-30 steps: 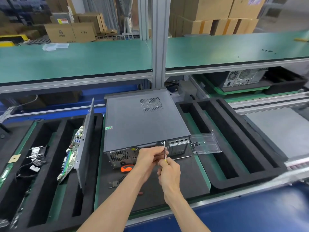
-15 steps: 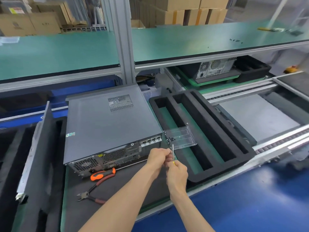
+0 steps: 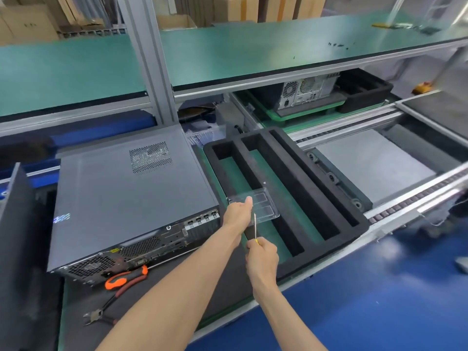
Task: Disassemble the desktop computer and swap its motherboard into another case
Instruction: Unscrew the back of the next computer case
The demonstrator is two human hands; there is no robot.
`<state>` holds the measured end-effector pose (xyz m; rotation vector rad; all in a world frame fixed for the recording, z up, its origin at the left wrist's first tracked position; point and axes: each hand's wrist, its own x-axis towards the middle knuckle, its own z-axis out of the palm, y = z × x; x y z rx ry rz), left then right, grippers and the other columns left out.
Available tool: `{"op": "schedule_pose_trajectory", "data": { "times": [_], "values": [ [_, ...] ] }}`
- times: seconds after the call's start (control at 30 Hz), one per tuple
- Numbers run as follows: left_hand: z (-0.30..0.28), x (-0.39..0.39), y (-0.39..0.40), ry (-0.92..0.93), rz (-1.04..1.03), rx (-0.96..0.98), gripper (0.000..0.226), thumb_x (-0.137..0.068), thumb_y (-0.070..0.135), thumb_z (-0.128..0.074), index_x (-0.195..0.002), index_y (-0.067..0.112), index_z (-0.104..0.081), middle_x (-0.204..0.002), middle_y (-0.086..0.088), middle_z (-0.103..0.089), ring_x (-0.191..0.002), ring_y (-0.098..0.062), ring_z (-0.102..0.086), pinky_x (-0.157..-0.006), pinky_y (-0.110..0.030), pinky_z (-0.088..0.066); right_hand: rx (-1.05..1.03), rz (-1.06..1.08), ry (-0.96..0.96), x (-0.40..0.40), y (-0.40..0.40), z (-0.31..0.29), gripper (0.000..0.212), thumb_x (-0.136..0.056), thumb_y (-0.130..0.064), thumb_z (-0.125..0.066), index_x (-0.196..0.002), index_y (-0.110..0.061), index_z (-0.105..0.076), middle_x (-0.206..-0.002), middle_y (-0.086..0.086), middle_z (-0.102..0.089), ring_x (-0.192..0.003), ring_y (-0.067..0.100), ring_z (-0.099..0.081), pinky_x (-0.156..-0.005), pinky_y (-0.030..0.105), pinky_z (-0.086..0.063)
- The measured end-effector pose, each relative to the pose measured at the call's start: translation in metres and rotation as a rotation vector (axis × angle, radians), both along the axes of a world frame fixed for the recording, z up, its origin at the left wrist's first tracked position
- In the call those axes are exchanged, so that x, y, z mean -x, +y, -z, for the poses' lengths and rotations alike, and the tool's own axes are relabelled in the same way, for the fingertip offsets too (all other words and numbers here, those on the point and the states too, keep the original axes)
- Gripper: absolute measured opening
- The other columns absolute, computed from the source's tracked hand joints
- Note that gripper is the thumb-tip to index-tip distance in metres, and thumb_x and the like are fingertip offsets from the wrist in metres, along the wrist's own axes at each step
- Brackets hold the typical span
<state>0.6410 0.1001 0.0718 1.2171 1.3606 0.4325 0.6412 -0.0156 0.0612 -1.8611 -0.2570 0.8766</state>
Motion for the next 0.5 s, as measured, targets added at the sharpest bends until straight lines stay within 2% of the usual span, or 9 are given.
{"op": "schedule_pose_trajectory", "data": {
  "times": [0.1, 0.2, 0.3, 0.37, 0.5],
  "values": [
    [-0.005, 0.017, -0.014, -0.043, 0.125, -0.084, 0.038, -0.1, 0.046, -0.041, -0.072, 0.021, -0.048, -0.082, -0.002, -0.054, -0.079, -0.022, -0.05, -0.081, -0.037, -0.042, -0.022, -0.018, -0.015, -0.002, 0.001, 0.0, 0.024, -0.082, -0.01, -0.049, -0.063, -0.018, -0.037, -0.058, -0.002, -0.04, -0.056, 0.018, -0.032, -0.056, 0.032, -0.027],
    [-0.005, 0.049, -0.033, -0.158, 0.106, -0.08, 0.031, -0.101, 0.04, -0.047, -0.086, 0.024, -0.069, -0.094, 0.013, -0.072, -0.092, -0.007, -0.068, -0.091, -0.033, -0.053, -0.064, -0.073, -0.017, 0.002, 0.004, -0.003, 0.027, -0.085, -0.013, -0.05, -0.058, -0.017, -0.048, -0.054, -0.006, -0.046, -0.055, 0.016, -0.038, -0.055, 0.032, -0.031],
    [-0.002, 0.088, -0.042, -0.254, -0.06, -0.05, 0.027, -0.102, 0.025, -0.054, -0.095, 0.016, -0.078, -0.094, 0.003, -0.078, -0.093, -0.012, -0.073, -0.092, -0.036, -0.057, -0.144, -0.216, 0.039, 0.017, 0.012, -0.011, 0.029, -0.088, -0.018, -0.052, -0.07, -0.023, -0.074, -0.055, -0.011, -0.06, -0.05, 0.007, -0.047, -0.051, 0.027, -0.037],
    [-0.004, 0.111, -0.041, -0.325, -0.199, -0.01, 0.028, -0.101, 0.021, -0.054, -0.095, 0.007, -0.078, -0.094, -0.006, -0.077, -0.092, -0.02, -0.073, -0.09, -0.039, -0.058, -0.196, -0.294, 0.082, 0.029, 0.02, -0.017, 0.028, -0.087, -0.019, -0.052, -0.071, -0.025, -0.074, -0.052, -0.01, -0.057, -0.047, 0.006, -0.047, -0.046, 0.023, -0.035],
    [-0.011, 0.151, -0.039, -0.414, -0.407, 0.058, 0.036, -0.099, 0.03, -0.055, -0.091, 0.003, -0.077, -0.094, -0.013, -0.077, -0.086, -0.024, -0.074, -0.072, -0.03, -0.057, -0.24, -0.415, 0.152, 0.061, 0.037, -0.026, 0.027, -0.087, -0.021, -0.049, -0.081, -0.022, -0.076, -0.057, 0.005, -0.059, -0.043, 0.016, -0.046, -0.039, 0.022, -0.033]
  ]
}}
